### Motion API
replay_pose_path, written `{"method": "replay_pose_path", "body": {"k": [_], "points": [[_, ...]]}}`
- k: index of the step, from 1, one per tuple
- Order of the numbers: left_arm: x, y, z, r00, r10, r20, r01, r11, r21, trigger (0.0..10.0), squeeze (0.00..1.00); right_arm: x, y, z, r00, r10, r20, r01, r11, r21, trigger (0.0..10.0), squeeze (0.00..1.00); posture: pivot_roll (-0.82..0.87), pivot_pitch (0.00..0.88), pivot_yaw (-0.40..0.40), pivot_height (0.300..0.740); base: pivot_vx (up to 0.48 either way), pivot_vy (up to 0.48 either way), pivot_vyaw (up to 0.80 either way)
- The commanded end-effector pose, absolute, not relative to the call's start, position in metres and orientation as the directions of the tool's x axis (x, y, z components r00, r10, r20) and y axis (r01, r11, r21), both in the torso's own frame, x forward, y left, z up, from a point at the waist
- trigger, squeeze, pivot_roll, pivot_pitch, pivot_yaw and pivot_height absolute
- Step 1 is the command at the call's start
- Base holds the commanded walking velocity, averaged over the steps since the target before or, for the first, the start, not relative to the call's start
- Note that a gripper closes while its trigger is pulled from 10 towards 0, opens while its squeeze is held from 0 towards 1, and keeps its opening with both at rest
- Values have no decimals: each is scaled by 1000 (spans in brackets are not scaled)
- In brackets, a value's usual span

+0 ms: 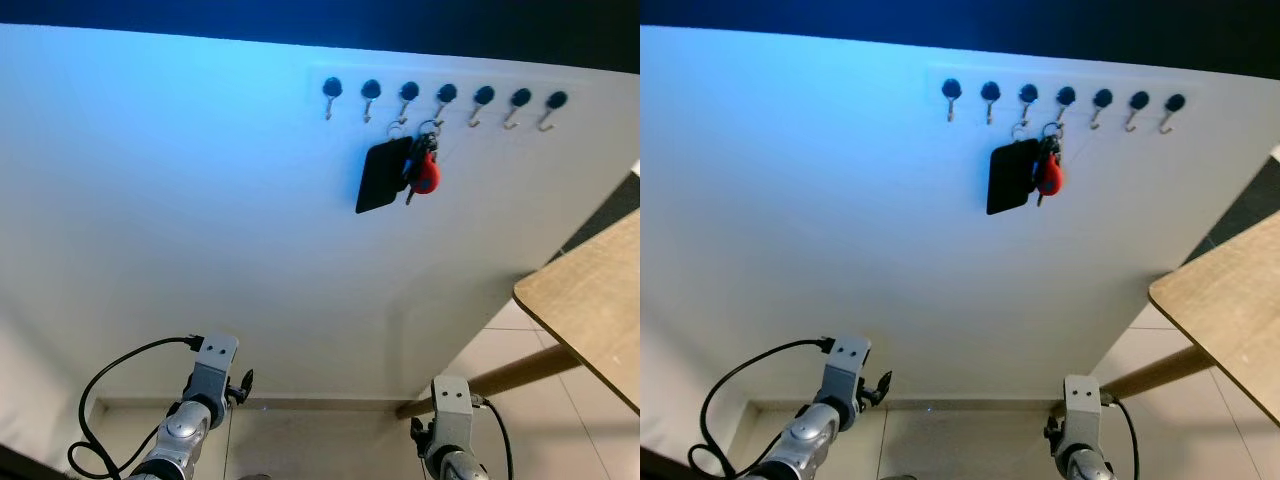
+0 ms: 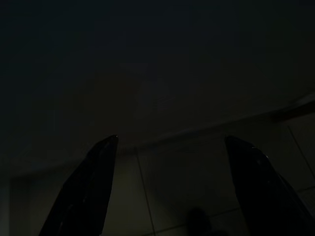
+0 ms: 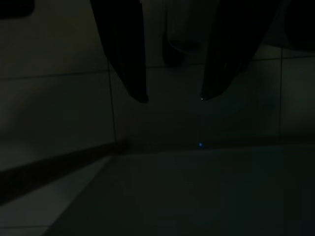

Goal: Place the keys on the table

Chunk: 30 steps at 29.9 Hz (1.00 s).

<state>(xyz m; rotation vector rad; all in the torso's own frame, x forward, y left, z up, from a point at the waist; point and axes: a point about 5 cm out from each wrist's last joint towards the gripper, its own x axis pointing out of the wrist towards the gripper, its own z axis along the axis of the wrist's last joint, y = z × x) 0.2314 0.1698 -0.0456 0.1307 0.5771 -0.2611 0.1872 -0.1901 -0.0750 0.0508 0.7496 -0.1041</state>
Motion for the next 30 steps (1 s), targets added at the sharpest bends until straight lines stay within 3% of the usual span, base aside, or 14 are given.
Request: {"method": "replay_pose_path", "body": {"k": [1, 15, 21, 22, 26, 30], "points": [[231, 167, -46, 804, -223, -551, 300, 953, 51, 10000, 0, 184, -195, -76, 722, -94, -686, 132, 991, 4, 10000, 0, 52, 23, -31, 740, 0, -450, 0], [231, 172, -46, 812, -185, -553, 256, 965, 53, 10000, 0, 186, -195, -75, 729, -93, -678, 128, 992, 2, 10000, 0, 51, 19, -31, 740, 0, 0, 0], [233, 173, -44, 819, -186, -542, 266, 961, 73, 10000, 0, 202, -192, -64, 796, -55, -603, 55, 998, -18, 10000, 0, 52, 22, -31, 740, 0, 0, 0], [234, 173, -43, 821, -190, -538, 272, 959, 77, 10000, 0, 206, -192, -60, 815, -46, -578, 41, 999, -21, 10000, 0, 52, 22, -31, 740, 0, 0, 0], [247, 170, -23, 867, -300, -398, 351, 934, 60, 10000, 0, 242, -184, -13, 968, 71, -239, -99, 989, -106, 10000, 0, 45, 30, -26, 740, 0, 0, 0], [250, 167, -10, 879, -383, -284, 406, 914, 24, 10000, 0, 251, -180, 10, 991, 113, -77, -122, 985, -125, 10000, 0, 42, 31, -26, 740, 0, 0, 0]]}}
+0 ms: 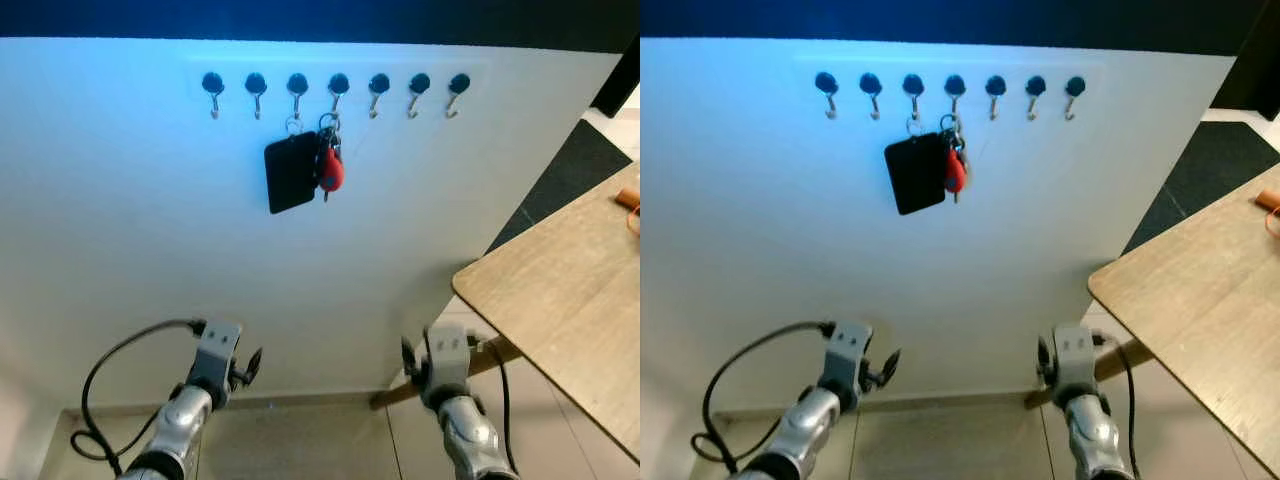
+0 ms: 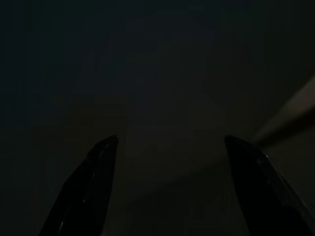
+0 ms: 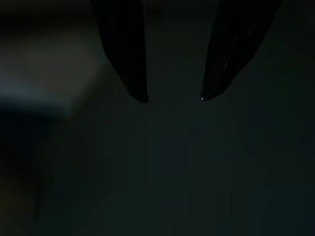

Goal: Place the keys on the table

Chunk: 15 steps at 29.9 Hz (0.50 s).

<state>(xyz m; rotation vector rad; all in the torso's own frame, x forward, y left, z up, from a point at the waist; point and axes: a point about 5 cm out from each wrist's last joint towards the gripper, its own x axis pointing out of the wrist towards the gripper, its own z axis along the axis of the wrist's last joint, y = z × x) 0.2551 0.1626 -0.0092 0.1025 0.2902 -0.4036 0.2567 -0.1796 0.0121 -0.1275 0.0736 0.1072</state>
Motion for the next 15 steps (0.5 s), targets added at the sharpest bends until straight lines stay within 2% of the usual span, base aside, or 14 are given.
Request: {"method": "replay_pose_path", "body": {"k": [1, 2, 3, 4, 6, 10, 15], "points": [[250, 167, -10, 879, -383, -284, 406, 914, 24, 10000, 0, 251, -180, 10, 991, 113, -77, -122, 985, -125, 10000, 0, 42, 31, -26, 740, 0, 0, 0], [253, 167, 17, 874, -480, -76, 480, 877, -18, 10000, 0, 263, -175, 47, 988, 97, 124, -92, 995, -41, 10000, 0, 37, 39, -28, 740, 0, 0, 0], [253, 167, 17, 874, -480, -76, 480, 877, -18, 10000, 0, 263, -175, 47, 988, 97, 124, -92, 995, -41, 10000, 0, 37, 39, -28, 740, 0, 0, 0], [257, 167, 41, 849, -525, 65, 526, 851, 9, 10000, 0, 270, -170, 82, 955, 99, 280, -103, 995, 0, 10000, 0, 33, 44, -31, 740, 0, 0, 0], [259, 167, 49, 842, -529, 101, 530, 848, 19, 10000, 0, 271, -168, 93, 940, 109, 323, -113, 994, -7, 10000, 0, 33, 45, -33, 740, 0, 0, 0], [265, 159, 95, 762, -590, 268, 584, 804, 111, 10000, 0, 279, -153, 146, 846, 154, 511, -163, 986, -28, 10000, 0, 35, 52, -35, 740, 0, 0, 0], [268, 152, 132, 704, -585, 403, 579, 801, 152, 10000, 0, 289, -143, 181, 798, 169, 579, -200, 980, -11, 10000, 0, 36, 56, -36, 740, 0, 0, 0]]}}
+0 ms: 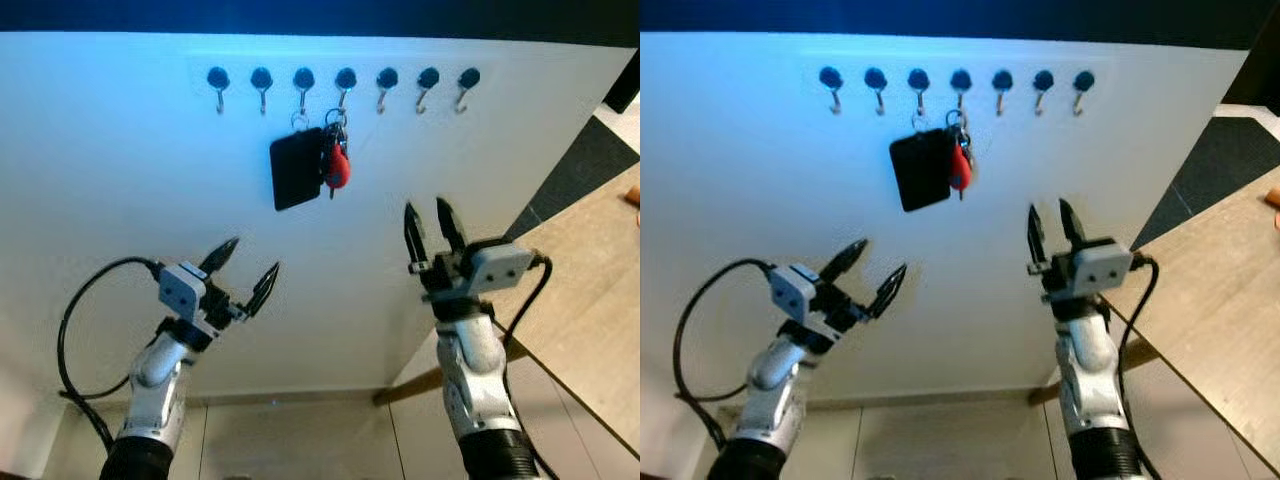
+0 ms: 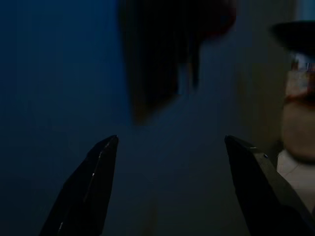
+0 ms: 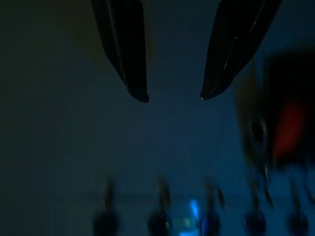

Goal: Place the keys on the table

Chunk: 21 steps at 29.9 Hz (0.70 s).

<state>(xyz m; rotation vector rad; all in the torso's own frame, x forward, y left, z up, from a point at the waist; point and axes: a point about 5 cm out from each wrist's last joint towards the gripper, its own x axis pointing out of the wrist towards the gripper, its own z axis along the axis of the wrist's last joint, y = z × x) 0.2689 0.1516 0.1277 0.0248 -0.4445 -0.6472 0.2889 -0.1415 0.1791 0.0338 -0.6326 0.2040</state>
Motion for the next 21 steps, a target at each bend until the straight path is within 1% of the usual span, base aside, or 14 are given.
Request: {"method": "replay_pose_path", "body": {"k": [1, 2, 3, 4, 5, 6, 11, 12, 13, 14, 15, 16, 17, 21], "points": [[268, 152, 132, 704, -585, 403, 579, 801, 152, 10000, 0, 289, -143, 181, 798, 169, 579, -200, 980, -11, 10000, 0, 36, 56, -36, 740, 0, 0, 0], [270, 152, 142, 692, -572, 441, 573, 806, 147, 10000, 0, 292, -139, 189, 806, 178, 565, -226, 974, 15, 10000, 59, 35, 55, -35, 740, 0, 0, 0], [271, 150, 151, 676, -567, 470, 564, 809, 166, 10000, 0, 294, -136, 199, 791, 189, 582, -256, 966, 35, 10000, 635, 38, 56, -39, 740, 0, 0, 0], [271, 150, 151, 676, -567, 470, 564, 809, 166, 10000, 0, 294, -136, 199, 791, 189, 582, -256, 966, 35, 10000, 635, 38, 56, -39, 740, 0, 0, 0], [271, 149, 153, 670, -568, 477, 564, 808, 170, 10000, 0, 294, -134, 203, 783, 195, 591, -269, 962, 38, 10000, 973, 38, 54, -42, 740, 0, 0, 0], [272, 147, 156, 664, -569, 485, 563, 807, 176, 10000, 0, 294, -132, 207, 773, 205, 601, -287, 957, 43, 10000, 1000, 38, 53, -43, 740, 0, 0, 0], [270, 144, 167, 650, -570, 502, 566, 805, 181, 10000, 0, 300, -124, 216, 767, 249, 592, -341, 939, 47, 10000, 1000, 36, 48, -40, 740, 0, 0, 0], [270, 143, 170, 647, -567, 510, 565, 805, 179, 10000, 0, 302, -121, 219, 765, 263, 588, -357, 933, 47, 10000, 894, 36, 48, -40, 740, 0, 0, 0], [270, 142, 173, 642, -567, 516, 568, 804, 176, 10000, 0, 304, -118, 222, 761, 282, 585, -380, 924, 49, 10000, 643, 38, 47, -41, 740, 0, 0, 0], [270, 142, 173, 642, -567, 516, 568, 804, 176, 10000, 0, 304, -118, 222, 761, 282, 585, -380, 924, 49, 10000, 643, 38, 47, -41, 740, 0, 0, 0], [270, 139, 178, 628, -576, 524, 578, 796, 182, 10000, 0, 308, -113, 225, 756, 315, 574, -414, 909, 45, 10000, 184, 40, 44, -43, 740, 0, 0, 0], [271, 138, 181, 620, -582, 526, 584, 790, 185, 10000, 0, 310, -110, 227, 756, 329, 566, -429, 902, 48, 10000, 16, 40, 44, -43, 740, 0, 0, 0], [271, 138, 181, 620, -582, 526, 584, 790, 185, 10000, 0, 310, -110, 227, 756, 329, 566, -429, 902, 48, 10000, 16, 40, 44, -43, 740, 0, 0, 0], [270, 134, 185, 605, -595, 530, 600, 778, 188, 10000, 0, 317, -101, 228, 749, 406, 523, -493, 869, 32, 10000, 0, 44, 38, -46, 740, 0, 0, 0]]}}
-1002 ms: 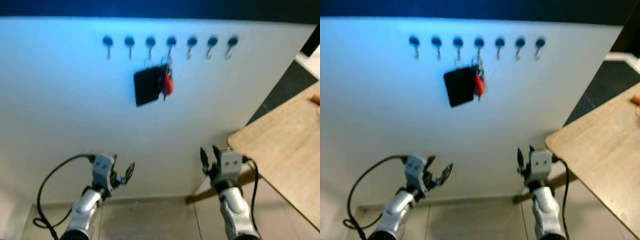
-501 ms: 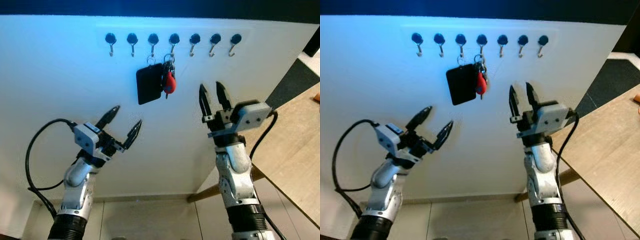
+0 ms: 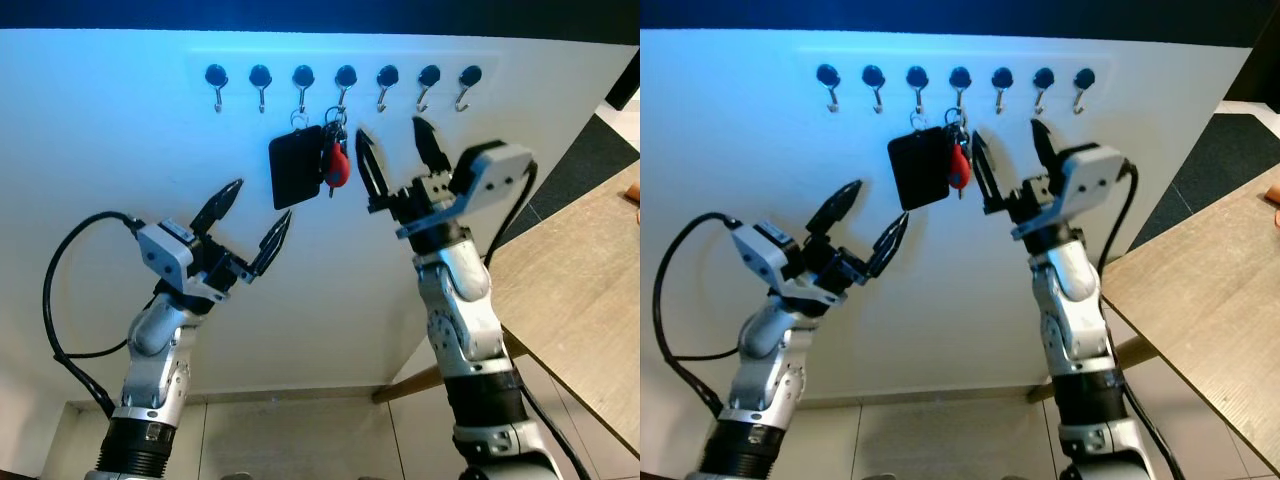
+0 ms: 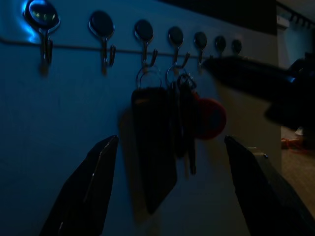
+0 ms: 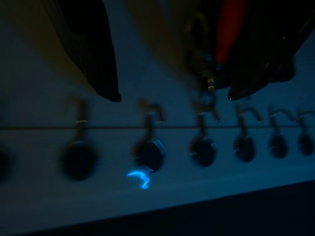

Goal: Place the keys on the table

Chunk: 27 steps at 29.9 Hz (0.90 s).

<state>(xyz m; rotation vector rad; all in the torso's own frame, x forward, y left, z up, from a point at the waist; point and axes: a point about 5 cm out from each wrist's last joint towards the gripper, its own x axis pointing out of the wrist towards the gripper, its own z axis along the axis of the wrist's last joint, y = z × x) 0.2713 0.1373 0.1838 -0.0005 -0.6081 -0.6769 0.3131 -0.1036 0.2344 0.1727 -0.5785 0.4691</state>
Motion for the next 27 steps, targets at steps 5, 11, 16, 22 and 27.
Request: {"method": "replay_pose_path", "body": {"k": [5, 11, 16, 22, 27], "points": [[271, 134, 183, 617, -584, 527, 589, 787, 183, 10000, 0, 320, -93, 229, 742, 455, 493, -532, 846, 21, 10000, 0, 43, 37, -48, 740, 0, 0, 0], [268, 132, 184, 617, -588, 523, 594, 784, 182, 10000, 0, 323, -89, 228, 751, 479, 454, -537, 844, -1, 10000, 0, 44, 37, -52, 740, 0, 0, 0], [267, 130, 184, 613, -593, 523, 602, 778, 176, 10000, 0, 323, -88, 229, 743, 492, 454, -544, 839, -18, 10000, 0, 41, 39, -51, 740, 0, 0, 0], [267, 128, 184, 608, -600, 520, 609, 773, 179, 10000, 0, 323, -89, 232, 738, 490, 464, -537, 843, -34, 0, 0, 40, 42, -49, 740, 0, 0, 0], [267, 129, 185, 607, -601, 519, 610, 772, 181, 10000, 0, 321, -88, 236, 730, 492, 475, -530, 846, -62, 706, 0, 40, 43, -49, 740, 0, 0, 0]]}}
